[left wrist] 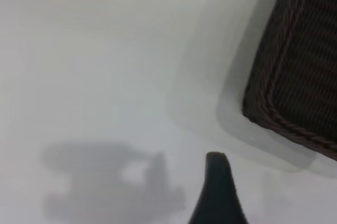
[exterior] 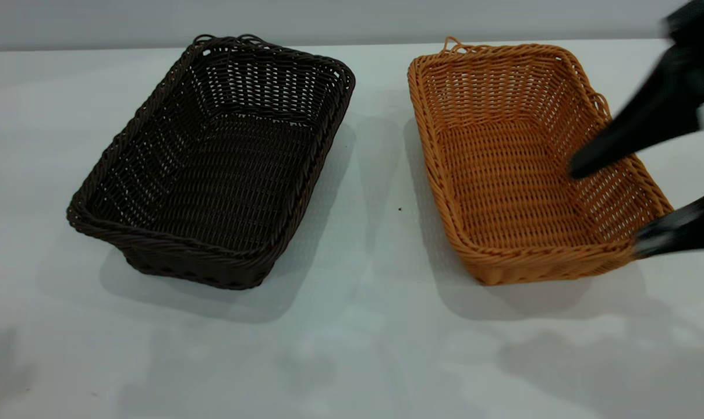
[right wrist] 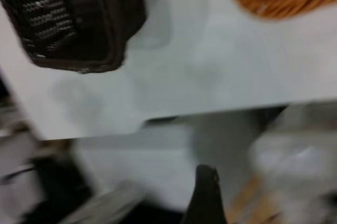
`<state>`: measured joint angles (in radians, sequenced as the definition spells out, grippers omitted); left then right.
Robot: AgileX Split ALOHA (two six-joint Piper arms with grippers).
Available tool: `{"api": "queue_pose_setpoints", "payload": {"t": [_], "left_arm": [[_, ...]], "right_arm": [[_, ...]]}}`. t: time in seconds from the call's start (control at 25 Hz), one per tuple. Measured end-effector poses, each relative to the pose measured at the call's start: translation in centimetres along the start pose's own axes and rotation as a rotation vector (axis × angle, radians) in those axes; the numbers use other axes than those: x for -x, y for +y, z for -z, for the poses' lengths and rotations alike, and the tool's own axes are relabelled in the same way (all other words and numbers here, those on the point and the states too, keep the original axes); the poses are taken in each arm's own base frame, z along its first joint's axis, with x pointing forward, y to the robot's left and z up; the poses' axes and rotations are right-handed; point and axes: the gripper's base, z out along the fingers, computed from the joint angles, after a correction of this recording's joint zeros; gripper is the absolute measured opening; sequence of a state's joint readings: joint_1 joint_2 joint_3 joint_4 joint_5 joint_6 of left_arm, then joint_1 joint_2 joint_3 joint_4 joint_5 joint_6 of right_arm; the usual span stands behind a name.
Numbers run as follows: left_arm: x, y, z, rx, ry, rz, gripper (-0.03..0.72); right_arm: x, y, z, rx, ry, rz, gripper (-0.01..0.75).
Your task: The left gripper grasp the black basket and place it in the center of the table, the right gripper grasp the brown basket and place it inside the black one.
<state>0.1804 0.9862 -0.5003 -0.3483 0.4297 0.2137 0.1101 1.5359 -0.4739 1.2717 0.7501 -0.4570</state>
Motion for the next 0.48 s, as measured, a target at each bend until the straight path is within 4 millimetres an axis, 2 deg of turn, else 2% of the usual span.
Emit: {"api": "queue_pose_setpoints", "payload": {"t": [0.24,0.36,0.48], "left_arm": [[0.8,-0.4,-2.3,-0.082,0.0,0.019,0.492],[1.0,-0.7,-2.5,-0.125,-0.02,0.003,0.492],[1.4,-1.0,-2.5,-0.16,-0.055,-0.003,0.492]], "right_arm": [[1.0,0.0,-5.7,0.058,-0.006,-0.319,0.531],[1.5,-0.7,-7.7,0.008,-0.017,-0.4,0.531],[1.9,-2.0,-8.9,-0.067,-0.036,-0.488,0.531]]}}
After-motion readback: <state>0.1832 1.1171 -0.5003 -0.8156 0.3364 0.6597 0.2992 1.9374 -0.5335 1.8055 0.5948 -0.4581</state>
